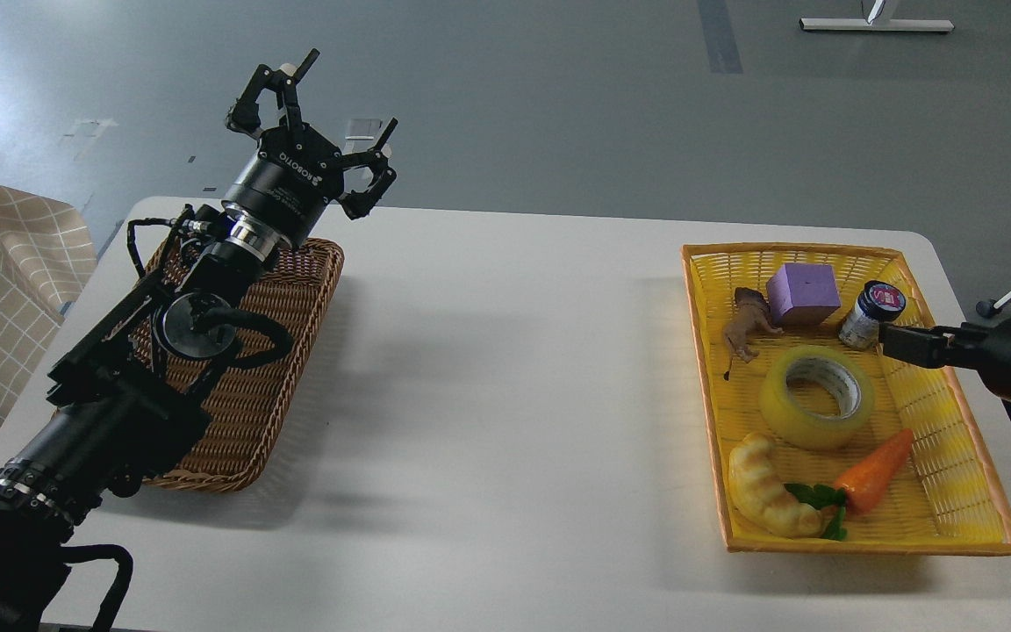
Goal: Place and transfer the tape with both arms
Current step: 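Move the right gripper down toward the tape roll in the yellow tray, then hook the right gripper into the tape roll's hole and close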
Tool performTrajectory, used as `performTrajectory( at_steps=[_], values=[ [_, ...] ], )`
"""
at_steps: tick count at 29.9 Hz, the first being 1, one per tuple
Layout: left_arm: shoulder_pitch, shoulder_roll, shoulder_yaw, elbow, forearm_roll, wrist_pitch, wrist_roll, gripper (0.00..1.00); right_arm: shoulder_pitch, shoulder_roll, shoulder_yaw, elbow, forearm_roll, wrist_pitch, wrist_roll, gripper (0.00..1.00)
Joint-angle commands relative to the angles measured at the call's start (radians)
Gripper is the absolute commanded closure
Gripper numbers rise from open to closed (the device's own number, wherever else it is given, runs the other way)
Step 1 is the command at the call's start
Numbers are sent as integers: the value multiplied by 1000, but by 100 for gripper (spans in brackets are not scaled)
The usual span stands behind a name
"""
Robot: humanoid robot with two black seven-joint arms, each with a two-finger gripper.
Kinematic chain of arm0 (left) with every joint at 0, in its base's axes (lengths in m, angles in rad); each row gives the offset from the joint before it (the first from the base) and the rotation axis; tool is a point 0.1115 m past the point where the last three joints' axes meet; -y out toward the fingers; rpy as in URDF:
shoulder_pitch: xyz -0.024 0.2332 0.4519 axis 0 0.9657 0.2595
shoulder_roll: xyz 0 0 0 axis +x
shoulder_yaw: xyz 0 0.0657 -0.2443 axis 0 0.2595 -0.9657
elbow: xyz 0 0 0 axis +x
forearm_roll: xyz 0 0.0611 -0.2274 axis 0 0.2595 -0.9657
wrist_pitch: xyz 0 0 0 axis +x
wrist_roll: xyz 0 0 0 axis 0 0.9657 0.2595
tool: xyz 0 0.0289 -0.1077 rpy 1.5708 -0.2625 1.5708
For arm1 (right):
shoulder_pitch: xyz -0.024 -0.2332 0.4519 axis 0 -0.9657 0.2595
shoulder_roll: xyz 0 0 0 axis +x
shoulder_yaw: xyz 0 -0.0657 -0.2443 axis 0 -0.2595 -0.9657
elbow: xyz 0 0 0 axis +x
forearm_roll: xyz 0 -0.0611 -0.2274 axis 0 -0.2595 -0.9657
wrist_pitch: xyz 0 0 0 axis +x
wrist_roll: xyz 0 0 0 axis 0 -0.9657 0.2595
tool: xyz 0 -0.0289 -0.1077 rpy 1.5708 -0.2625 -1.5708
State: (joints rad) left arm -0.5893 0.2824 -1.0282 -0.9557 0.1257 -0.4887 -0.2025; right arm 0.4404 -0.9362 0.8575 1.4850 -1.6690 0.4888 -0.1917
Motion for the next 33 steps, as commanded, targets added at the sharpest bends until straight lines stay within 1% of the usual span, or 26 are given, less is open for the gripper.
performTrajectory(
  at_steps=[1,12,14,16,21,24,29,31,33],
  values=[
    [-1,0,-1,0,2,0,2,2,-2,1,0,1,0,0,0,6],
    [0,29,-12,-3,3,0,2,2,-20,14,-2,-3,-23,0,0,6],
    [2,31,-13,-3,3,0,2,2,-26,14,-9,-5,-28,0,0,9],
    [5,38,-13,-3,3,0,2,2,-28,17,-14,-5,-38,0,0,9],
    [8,38,-13,-3,3,0,2,2,-38,48,-14,-34,-61,0,-2,9],
    [9,38,-13,-3,3,0,2,2,-38,88,-11,-69,-74,0,-2,9],
    [9,38,-13,-1,3,0,2,2,-38,116,-12,-72,-81,0,-8,10],
    [9,40,-13,-3,2,0,2,2,-38,134,-14,-80,-106,0,-8,13],
    [11,38,-12,-3,3,0,2,2,-40,145,-14,-88,-110,0,-8,14]
  ],
)
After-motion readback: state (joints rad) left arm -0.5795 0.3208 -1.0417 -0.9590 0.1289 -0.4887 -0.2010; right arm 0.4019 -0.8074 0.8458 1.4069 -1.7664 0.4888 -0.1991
